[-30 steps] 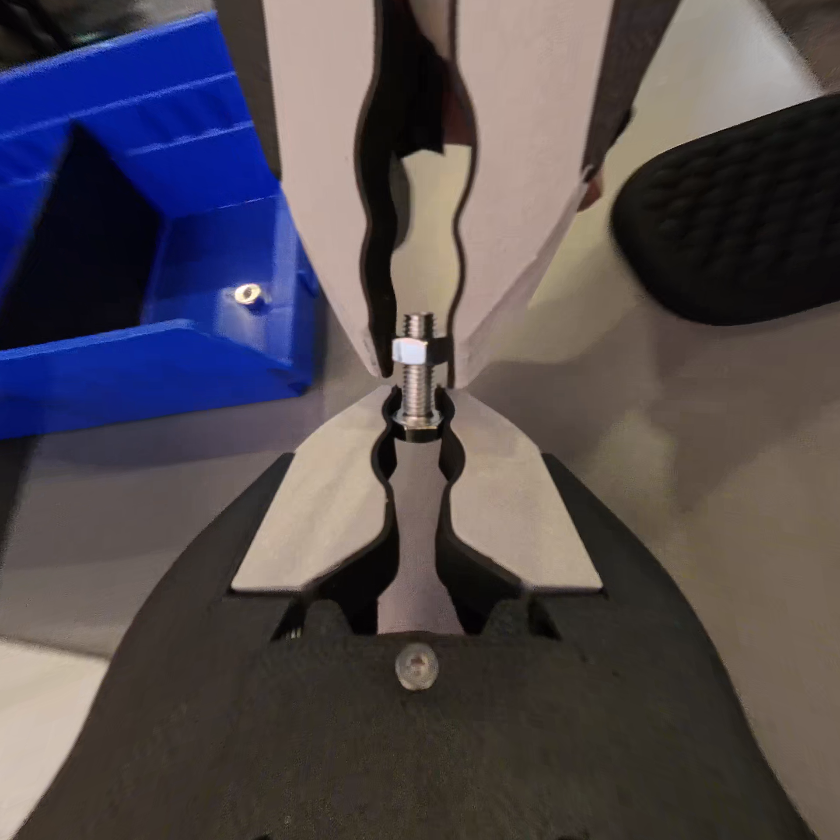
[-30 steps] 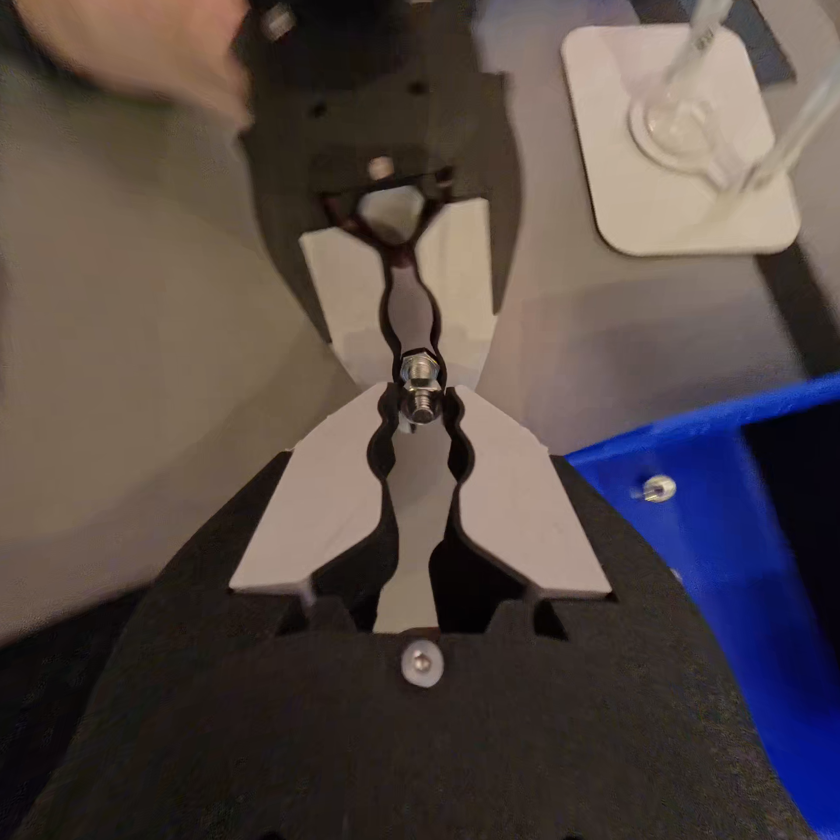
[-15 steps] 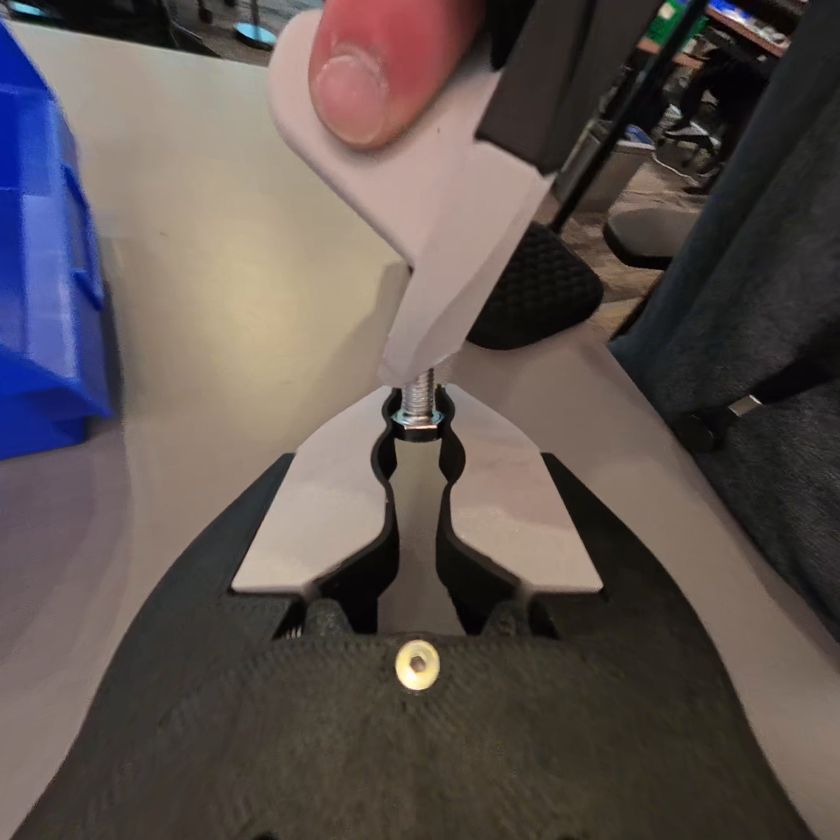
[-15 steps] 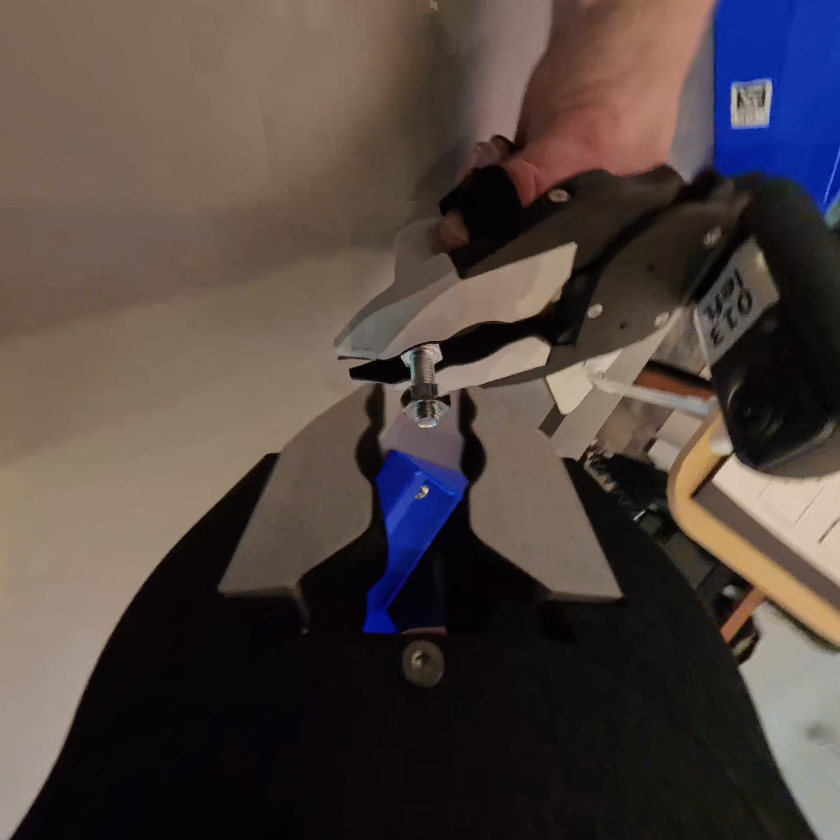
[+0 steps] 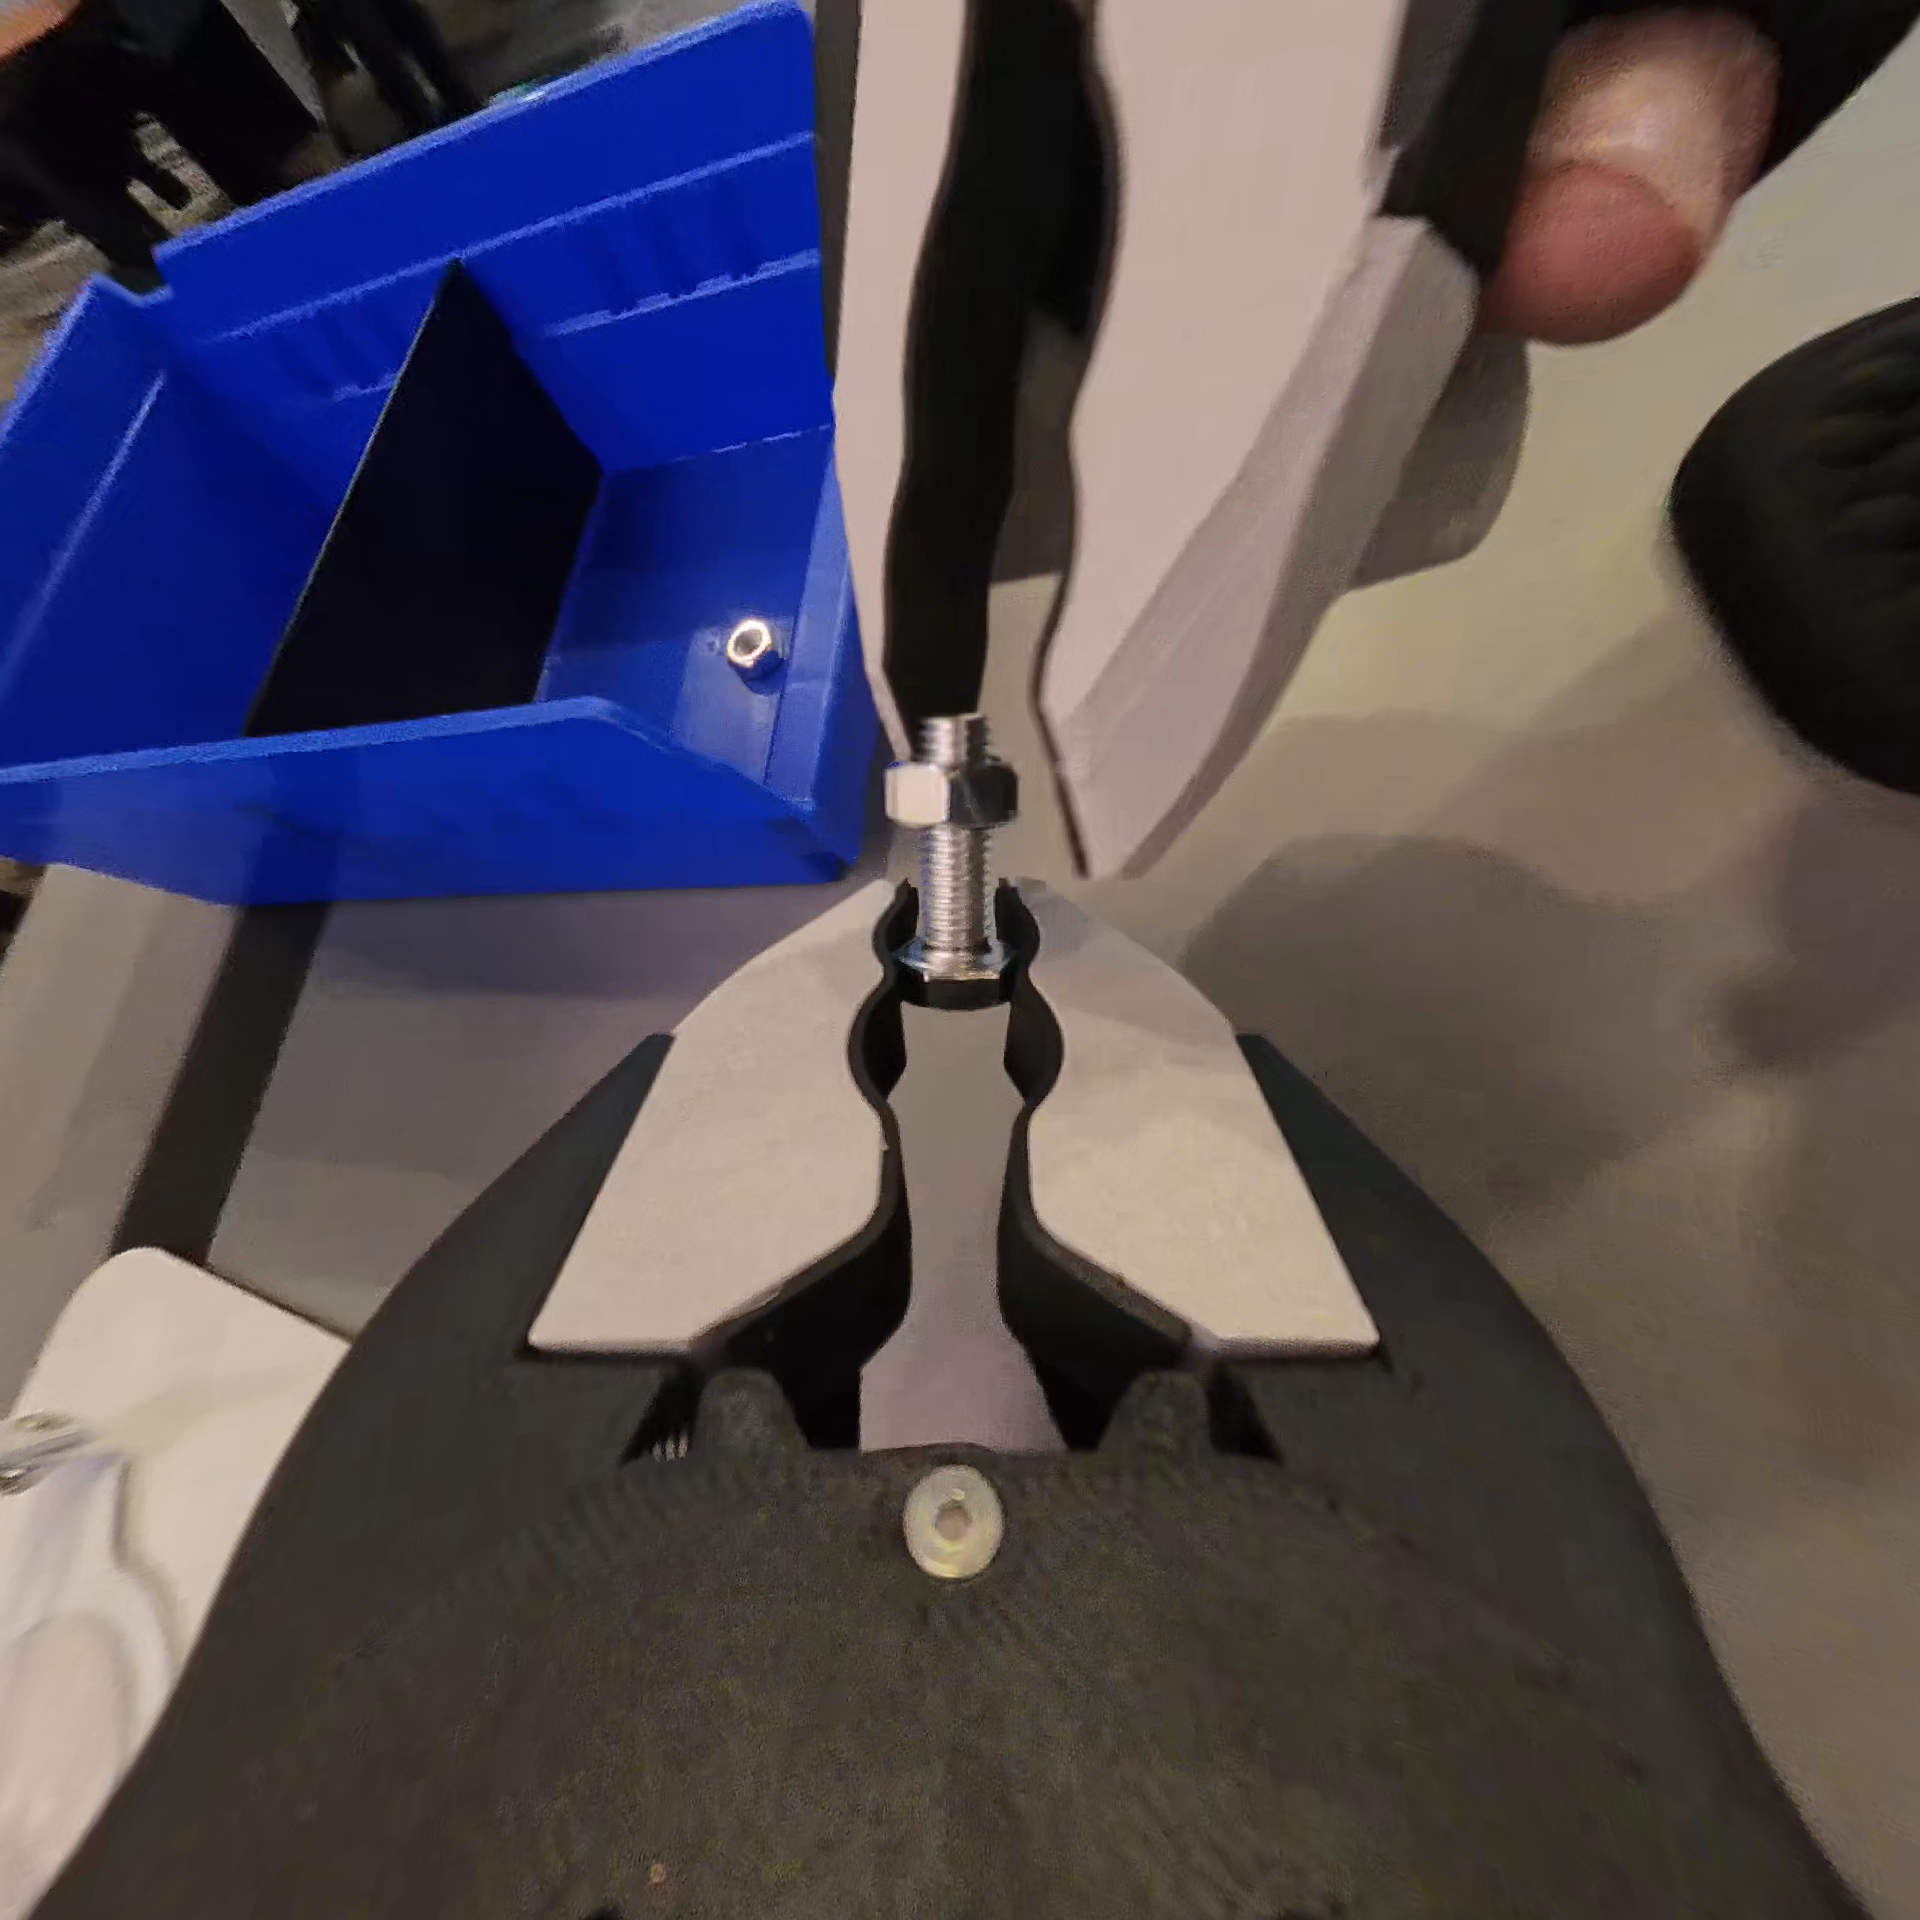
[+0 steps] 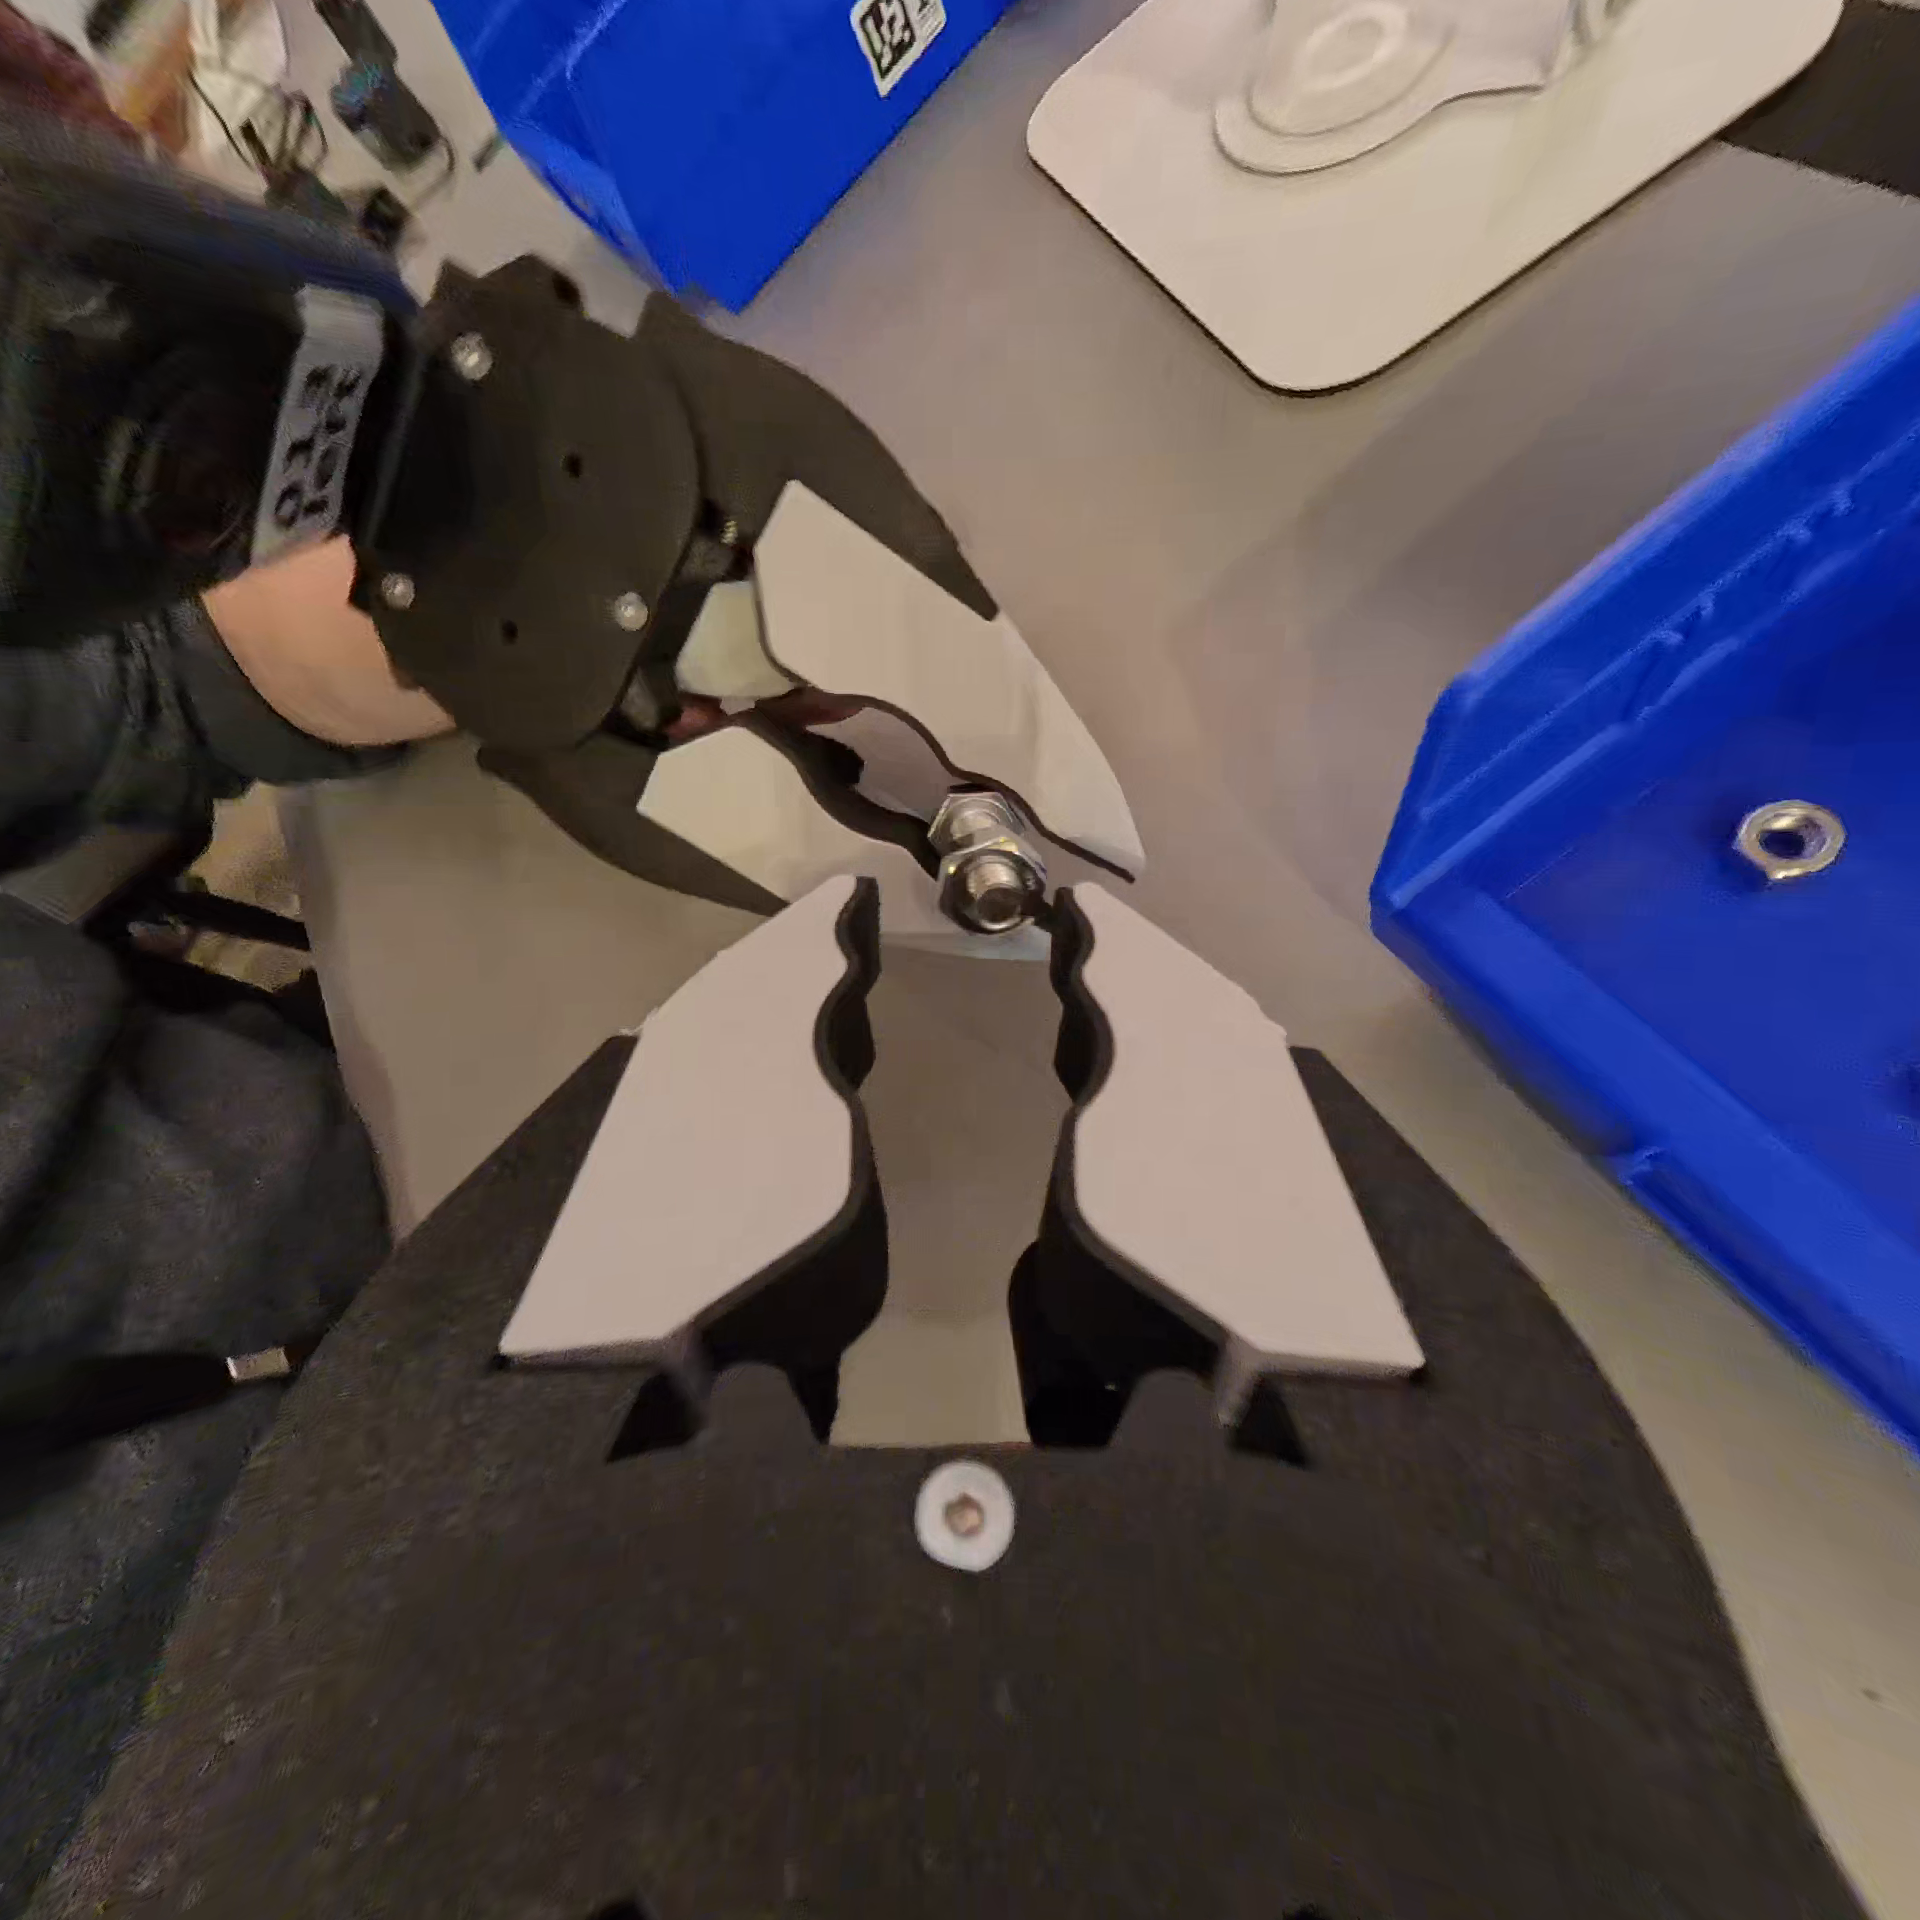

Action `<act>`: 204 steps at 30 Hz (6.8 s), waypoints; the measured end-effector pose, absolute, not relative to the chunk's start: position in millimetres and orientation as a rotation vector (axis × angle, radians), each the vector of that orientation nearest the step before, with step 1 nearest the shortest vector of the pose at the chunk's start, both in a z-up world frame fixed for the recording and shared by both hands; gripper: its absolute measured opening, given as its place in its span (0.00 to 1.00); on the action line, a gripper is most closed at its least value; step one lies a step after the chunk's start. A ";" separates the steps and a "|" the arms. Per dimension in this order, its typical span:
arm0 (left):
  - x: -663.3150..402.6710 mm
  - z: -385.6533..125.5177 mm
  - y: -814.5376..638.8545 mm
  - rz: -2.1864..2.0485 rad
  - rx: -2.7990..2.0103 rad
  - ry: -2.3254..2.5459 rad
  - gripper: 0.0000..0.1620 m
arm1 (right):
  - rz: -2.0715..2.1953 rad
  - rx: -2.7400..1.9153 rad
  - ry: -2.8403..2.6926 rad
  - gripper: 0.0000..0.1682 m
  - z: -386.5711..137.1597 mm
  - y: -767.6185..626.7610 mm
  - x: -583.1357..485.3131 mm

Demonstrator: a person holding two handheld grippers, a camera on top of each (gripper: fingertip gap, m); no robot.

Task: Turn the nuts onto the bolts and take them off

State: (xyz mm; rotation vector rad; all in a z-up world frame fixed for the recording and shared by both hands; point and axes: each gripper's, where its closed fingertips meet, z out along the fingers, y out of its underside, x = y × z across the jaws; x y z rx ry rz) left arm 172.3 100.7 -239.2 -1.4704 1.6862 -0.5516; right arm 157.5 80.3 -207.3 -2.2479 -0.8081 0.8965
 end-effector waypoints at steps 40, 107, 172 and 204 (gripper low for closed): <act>171.8 -241.0 94.5 -0.693 -1.453 1.718 0.09 | 0.587 -2.135 -1.109 0.22 -205.3 78.3 162.2; 166.6 -244.9 57.7 -0.869 -1.435 1.936 0.09 | 0.390 -1.798 -1.578 0.12 -215.0 59.0 152.6; 166.8 -227.2 87.0 -0.833 -1.423 1.752 0.09 | 0.551 -1.990 -1.146 0.24 -184.6 81.5 169.4; 152.5 -220.3 46.0 -1.321 -1.496 1.909 0.09 | -0.020 -1.519 -1.768 0.28 -190.3 71.5 146.8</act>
